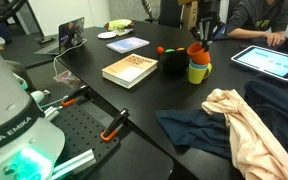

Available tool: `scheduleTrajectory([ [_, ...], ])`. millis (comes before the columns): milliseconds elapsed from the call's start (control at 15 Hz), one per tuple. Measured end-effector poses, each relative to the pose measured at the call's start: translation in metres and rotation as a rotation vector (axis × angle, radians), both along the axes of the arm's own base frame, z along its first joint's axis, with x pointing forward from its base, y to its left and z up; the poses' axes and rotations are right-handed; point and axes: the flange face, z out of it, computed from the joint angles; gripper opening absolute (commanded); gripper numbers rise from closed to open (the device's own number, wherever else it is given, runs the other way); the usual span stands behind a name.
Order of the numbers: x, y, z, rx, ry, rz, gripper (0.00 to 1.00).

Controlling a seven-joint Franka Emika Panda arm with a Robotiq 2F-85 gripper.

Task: Stack the cups together

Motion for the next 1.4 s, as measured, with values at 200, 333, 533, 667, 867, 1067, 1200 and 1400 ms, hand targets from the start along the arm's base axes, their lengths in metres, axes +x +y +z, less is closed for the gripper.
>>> scheduleTrajectory([
  [200,-0.001,0.002,-0.006,0.018,0.017,-0.017,0.03],
  [333,-0.002,0.004,-0.006,0.029,0.026,-0.027,0.03],
  [533,-0.002,0.006,-0.009,0.051,0.027,-0.043,0.33],
  [667,-0.003,0.005,-0.013,0.06,0.027,-0.051,0.46],
  [867,-0.002,0.001,-0.018,0.064,0.017,-0.057,0.7],
  [1067,-0.002,-0.006,-0.021,0.064,0.001,-0.063,0.92],
  [1200,-0.003,-0.012,-0.021,0.065,-0.007,-0.07,1.0],
  [1400,-0.001,-0.011,-0.019,0.097,-0.026,-0.067,1.0],
])
